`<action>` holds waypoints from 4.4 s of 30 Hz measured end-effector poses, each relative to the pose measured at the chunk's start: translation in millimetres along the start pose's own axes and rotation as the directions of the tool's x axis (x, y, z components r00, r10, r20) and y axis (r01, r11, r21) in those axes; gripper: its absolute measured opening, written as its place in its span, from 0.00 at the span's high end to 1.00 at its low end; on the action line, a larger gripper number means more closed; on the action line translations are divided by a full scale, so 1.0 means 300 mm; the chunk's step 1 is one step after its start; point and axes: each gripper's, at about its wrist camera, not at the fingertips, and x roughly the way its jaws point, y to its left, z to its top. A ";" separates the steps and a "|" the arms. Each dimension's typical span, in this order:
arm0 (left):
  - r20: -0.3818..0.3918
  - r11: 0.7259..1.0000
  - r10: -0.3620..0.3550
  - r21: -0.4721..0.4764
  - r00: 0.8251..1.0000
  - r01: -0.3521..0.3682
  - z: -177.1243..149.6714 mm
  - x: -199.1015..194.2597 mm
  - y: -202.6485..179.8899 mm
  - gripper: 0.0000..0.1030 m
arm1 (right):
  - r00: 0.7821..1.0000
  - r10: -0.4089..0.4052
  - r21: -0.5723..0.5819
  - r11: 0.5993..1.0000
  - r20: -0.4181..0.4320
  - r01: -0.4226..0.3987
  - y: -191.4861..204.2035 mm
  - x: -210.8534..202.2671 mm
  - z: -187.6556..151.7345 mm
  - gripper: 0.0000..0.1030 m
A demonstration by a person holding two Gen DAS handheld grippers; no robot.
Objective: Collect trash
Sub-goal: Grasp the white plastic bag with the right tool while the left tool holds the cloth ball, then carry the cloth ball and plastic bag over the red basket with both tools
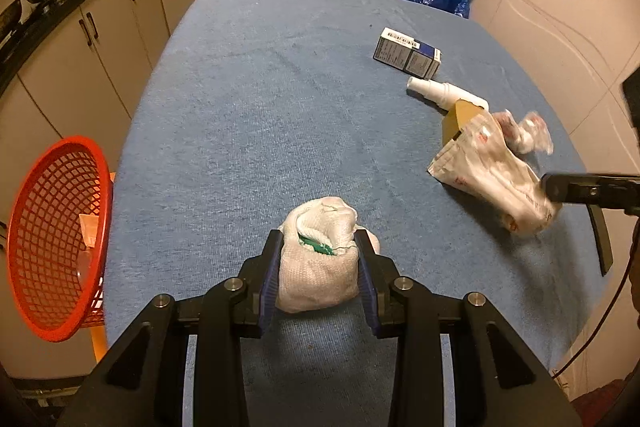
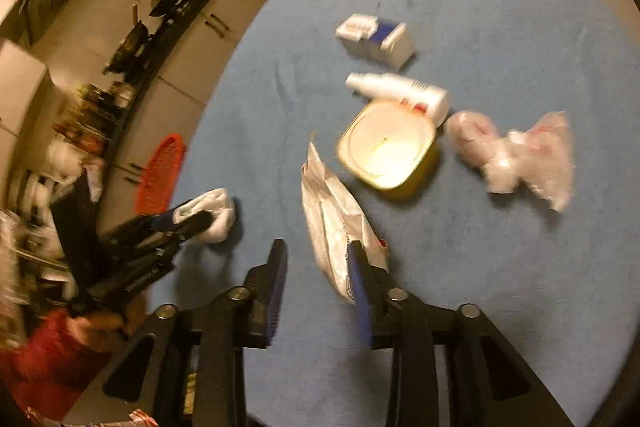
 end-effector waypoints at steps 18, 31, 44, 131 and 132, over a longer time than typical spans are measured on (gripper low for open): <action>-0.005 1.000 -0.023 0.020 1.000 0.023 -0.003 0.004 0.000 0.67 | 0.981 -0.180 -0.221 0.962 -0.070 0.160 0.018 0.151 0.029 0.50; 0.005 0.998 -0.039 0.042 0.999 0.038 -0.023 -0.020 -0.026 0.67 | 0.973 -0.226 -0.181 0.960 -0.053 0.214 0.056 0.134 -0.019 0.56; 0.053 0.998 -0.051 0.043 0.997 0.049 -0.044 -0.106 0.003 0.67 | 0.990 -0.143 -0.150 0.978 0.003 0.142 0.236 0.070 -0.086 0.59; 0.140 0.955 0.161 -0.273 0.977 -0.118 -0.126 -0.358 0.917 0.67 | 0.995 -0.010 -0.220 0.975 -0.098 -0.012 1.062 0.584 0.273 0.58; 0.138 0.955 0.160 -0.274 0.977 -0.118 -0.127 -0.355 0.919 0.67 | 0.995 -0.010 -0.217 0.976 -0.101 -0.012 1.062 0.591 0.275 0.58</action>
